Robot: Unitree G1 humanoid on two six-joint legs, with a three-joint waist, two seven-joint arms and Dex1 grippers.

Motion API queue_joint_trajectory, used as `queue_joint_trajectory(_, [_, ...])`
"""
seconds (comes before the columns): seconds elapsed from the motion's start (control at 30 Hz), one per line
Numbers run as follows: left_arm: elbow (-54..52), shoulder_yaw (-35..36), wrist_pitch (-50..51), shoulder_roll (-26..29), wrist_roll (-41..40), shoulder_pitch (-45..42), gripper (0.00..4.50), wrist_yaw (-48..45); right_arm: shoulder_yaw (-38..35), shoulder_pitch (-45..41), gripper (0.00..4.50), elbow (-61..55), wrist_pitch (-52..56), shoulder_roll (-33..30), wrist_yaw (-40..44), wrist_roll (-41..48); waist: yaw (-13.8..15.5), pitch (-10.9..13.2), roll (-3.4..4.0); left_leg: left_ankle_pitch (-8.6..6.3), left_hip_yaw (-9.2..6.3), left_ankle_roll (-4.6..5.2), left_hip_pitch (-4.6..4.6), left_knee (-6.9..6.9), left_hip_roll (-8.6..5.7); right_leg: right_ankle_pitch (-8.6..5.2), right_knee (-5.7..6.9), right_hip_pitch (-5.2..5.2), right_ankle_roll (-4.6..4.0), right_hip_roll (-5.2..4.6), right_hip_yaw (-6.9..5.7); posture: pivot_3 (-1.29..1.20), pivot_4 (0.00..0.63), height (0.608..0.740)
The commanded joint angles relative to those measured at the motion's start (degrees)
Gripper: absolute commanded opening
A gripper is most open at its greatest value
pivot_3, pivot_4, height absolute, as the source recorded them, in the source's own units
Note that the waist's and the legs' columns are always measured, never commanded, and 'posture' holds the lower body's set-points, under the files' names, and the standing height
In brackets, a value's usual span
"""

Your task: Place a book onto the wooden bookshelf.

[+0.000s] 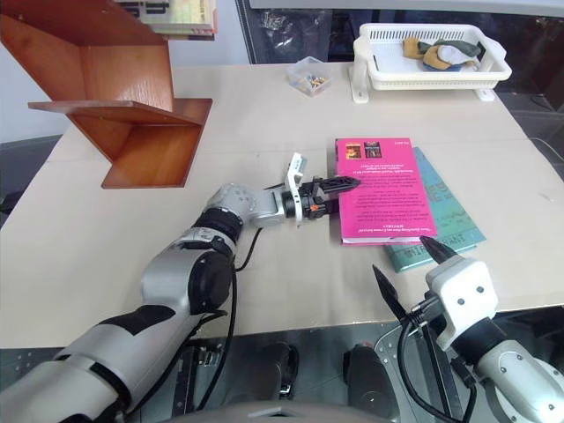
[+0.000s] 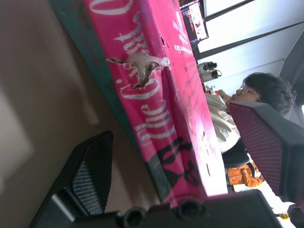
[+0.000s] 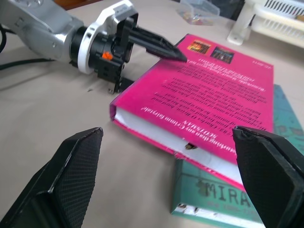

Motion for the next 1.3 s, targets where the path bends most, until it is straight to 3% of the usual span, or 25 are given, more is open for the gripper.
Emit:
queue_joint_trajectory(0.03, [0.9,0.9,0.2,-0.5,0.9,-1.7,3.74,-2.1,0.4,-0.8,4.5,-1.6,-1.4,-1.3,-1.8,1.0,0.0,0.0,0.0,0.0,0.0,0.0,0.0,0.0,0.0,0.0,0.0,0.0,0.0,0.0,0.0,0.0,0.15,0.74])
queue_joint_trajectory(0.23, [2.0,1.8,0.4,-0.3,2.0,-2.0,0.84,-3.0,1.2,-0.7,4.5,-1.6,-2.7,-2.8,-3.6,1.9,0.0,0.0,-0.01,0.0,0.0,0.0,0.0,0.01,0.0,0.0,0.0,0.0,0.0,0.0,0.0,0.0,0.15,0.74])
queue_joint_trajectory(0.3, [2.1,2.6,1.0,0.0,1.9,-2.3,0.13,-3.3,1.5,-0.8,4.5,-1.6,-3.4,-2.9,-4.0,2.0,0.0,0.0,-0.01,0.0,0.0,0.0,0.0,0.02,0.0,0.0,0.0,0.02,0.0,0.01,0.0,0.0,0.15,0.74])
queue_joint_trajectory(0.67, [-2.0,7.3,7.9,5.7,0.0,-1.7,0.11,-2.5,4.7,-9.8,4.5,-1.6,-1.2,4.5,-2.0,6.4,-0.2,0.0,-0.01,0.0,-0.01,0.0,-0.01,0.03,0.03,0.0,0.02,-0.01,0.0,0.03,0.0,0.0,0.15,0.74])
queue_joint_trajectory(0.97, [-11.4,11.8,14.0,7.2,-3.6,1.9,0.11,2.9,2.4,-19.4,4.5,1.0,7.4,9.3,7.2,10.0,-0.1,0.0,-0.01,0.0,-0.05,0.01,-0.07,0.06,0.03,0.0,0.03,-0.06,-0.01,0.01,-0.02,0.0,0.15,0.74])
queue_joint_trajectory(1.13, [-33.7,9.4,16.2,7.1,-5.6,9.7,0.11,6.1,-0.3,-23.8,4.5,4.0,9.4,9.8,14.6,11.6,-0.2,0.0,-0.01,0.0,-0.02,0.01,-0.08,0.04,0.08,0.01,0.05,-0.1,-0.01,0.0,0.01,0.0,0.15,0.74])
queue_joint_trajectory(1.3, [-69.7,-4.2,7.8,12.3,-2.7,23.7,0.11,2.5,-3.4,-28.4,4.5,9.8,10.1,10.1,23.1,12.7,-0.1,0.0,-0.02,0.0,0.02,-0.01,-0.1,0.0,0.14,0.02,-0.03,-0.11,-0.03,-0.18,0.11,0.0,0.15,0.74])
